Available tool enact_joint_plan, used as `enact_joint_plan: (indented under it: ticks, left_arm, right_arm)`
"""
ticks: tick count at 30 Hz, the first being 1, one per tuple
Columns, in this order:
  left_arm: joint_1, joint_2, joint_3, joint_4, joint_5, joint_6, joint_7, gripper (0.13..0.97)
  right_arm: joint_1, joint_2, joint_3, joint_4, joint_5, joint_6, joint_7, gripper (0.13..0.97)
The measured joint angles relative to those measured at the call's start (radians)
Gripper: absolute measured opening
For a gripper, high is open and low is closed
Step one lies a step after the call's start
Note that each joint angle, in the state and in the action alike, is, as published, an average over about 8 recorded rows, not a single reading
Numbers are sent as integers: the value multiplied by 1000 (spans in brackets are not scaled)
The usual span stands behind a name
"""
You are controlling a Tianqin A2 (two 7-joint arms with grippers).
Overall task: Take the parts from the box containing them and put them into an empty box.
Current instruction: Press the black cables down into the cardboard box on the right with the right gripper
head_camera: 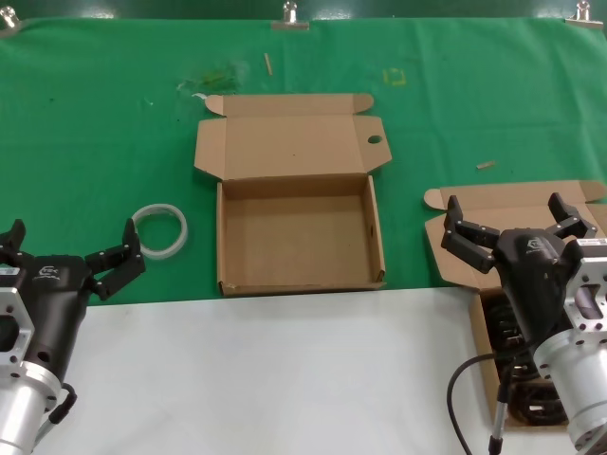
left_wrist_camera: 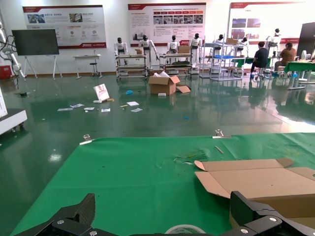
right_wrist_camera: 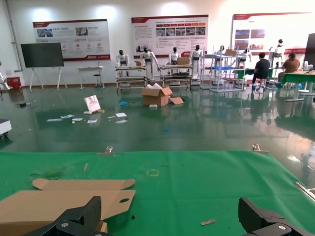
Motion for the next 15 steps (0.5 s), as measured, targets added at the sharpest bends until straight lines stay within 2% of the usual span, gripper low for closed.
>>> enact_joint_plan:
  ticks: [15]
  left_arm:
    - [0,0,0,0,0,0,0,962]
  right_arm:
    - [2,1,-20,-1,17,23,-15,966]
